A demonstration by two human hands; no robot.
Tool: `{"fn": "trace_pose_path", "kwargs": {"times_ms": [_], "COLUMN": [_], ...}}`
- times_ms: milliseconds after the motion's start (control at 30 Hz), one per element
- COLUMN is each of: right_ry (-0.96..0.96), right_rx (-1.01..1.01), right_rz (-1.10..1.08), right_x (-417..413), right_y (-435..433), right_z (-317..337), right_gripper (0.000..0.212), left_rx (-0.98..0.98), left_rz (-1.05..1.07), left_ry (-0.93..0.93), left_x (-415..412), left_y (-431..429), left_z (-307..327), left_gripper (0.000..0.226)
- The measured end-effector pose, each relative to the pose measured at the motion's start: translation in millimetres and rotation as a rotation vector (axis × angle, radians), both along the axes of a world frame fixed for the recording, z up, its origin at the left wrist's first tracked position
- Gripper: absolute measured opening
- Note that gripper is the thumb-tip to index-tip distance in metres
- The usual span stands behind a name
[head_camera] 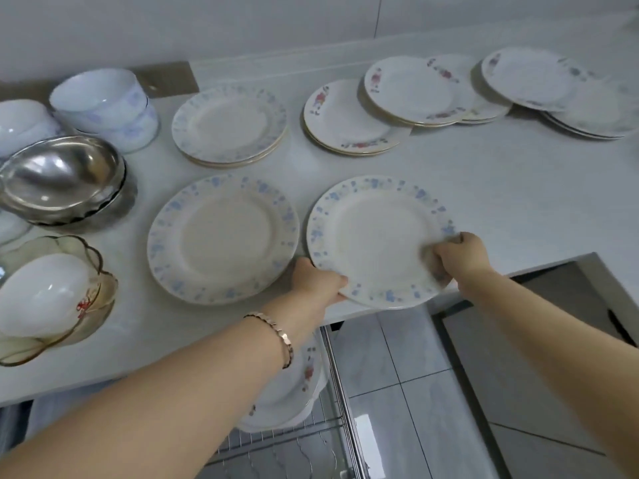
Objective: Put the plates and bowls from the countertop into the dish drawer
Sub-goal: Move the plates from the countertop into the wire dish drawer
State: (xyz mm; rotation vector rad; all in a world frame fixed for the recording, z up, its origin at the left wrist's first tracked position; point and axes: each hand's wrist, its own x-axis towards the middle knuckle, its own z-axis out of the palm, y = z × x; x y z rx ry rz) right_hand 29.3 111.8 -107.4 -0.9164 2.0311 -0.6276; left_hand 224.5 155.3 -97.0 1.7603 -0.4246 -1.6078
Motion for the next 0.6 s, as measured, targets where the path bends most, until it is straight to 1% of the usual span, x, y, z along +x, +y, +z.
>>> {"fn": "trace_pose_path", "kwargs": {"times_ms": [100, 133, 200, 300, 367, 433, 500, 600], "right_ry": [-0.017, -0.026, -0.058, -0.044, -0.054, -0.101, -0.124, -0.122], "right_rx": [-0.008, 0.006, 0.045, 0.115, 0.128, 0.174, 0.256, 0.371], "right_rz": [-0.017, -0.005, 0.031, 0.091, 0.103, 0.113, 0.132, 0.139], "right_x": [-4.5, -5.4, -3.1, 12.0, 30.6, 52.6, 70.1, 94.3], "right_y": [48.7, 67.5, 104.7, 156.7, 191.7, 224.1, 252.2, 273.4], "right_z": [8.7, 10.4, 14.7, 29.4, 41.1, 45.9, 33.8, 1.4], "right_gripper": [0.011, 0.013, 0.020, 0.017, 0.013, 0.018, 0.028, 0.034], "left_rx": [0.044, 0.055, 0.057, 0.058, 0.063, 0.067, 0.068, 0.095], "left_rz": [-0.119, -0.169, -0.252, -0.358, -0.449, -0.536, -0.594, -0.607], "left_ry": [-0.020, -0.045, -0.074, -0.103, -0.164, -0.242, -0.282, -0.259], "left_x": [4.5, 9.1, 21.9, 48.9, 70.3, 92.6, 112.9, 138.6], "left_y": [31.9, 45.9, 75.0, 117.2, 141.6, 162.5, 181.5, 202.3], "left_z": [16.1, 19.6, 21.5, 18.5, 13.2, 9.4, 3.1, -10.6], "left_gripper": [0.023, 0.027, 0.029, 0.039, 0.041, 0.042, 0.044, 0.039]}}
